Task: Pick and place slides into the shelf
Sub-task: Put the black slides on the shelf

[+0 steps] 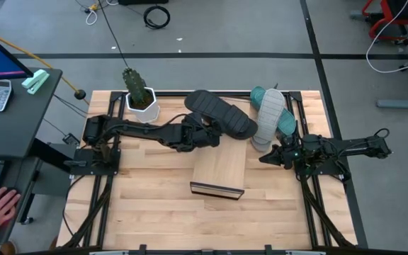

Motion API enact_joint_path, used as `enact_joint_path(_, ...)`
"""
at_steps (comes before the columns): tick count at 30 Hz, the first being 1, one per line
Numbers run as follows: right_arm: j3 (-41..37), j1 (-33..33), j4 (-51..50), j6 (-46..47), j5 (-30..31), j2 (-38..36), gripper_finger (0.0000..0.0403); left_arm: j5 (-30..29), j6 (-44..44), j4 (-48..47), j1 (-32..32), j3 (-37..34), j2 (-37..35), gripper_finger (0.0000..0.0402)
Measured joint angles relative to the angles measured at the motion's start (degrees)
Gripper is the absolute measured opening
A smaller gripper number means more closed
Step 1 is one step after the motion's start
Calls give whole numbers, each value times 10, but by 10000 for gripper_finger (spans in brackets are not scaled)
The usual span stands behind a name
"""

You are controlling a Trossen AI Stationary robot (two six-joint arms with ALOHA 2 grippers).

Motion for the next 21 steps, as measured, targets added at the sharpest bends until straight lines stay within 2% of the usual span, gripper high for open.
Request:
enact_joint_path(9, 0, 0, 0, 4, -2, 0, 98, 13, 26, -43, 0, 0, -19, 395)
enact_joint_path(21, 0, 0, 0, 9, -6, 2, 98, 71, 27, -82, -2, -1, -24, 397)
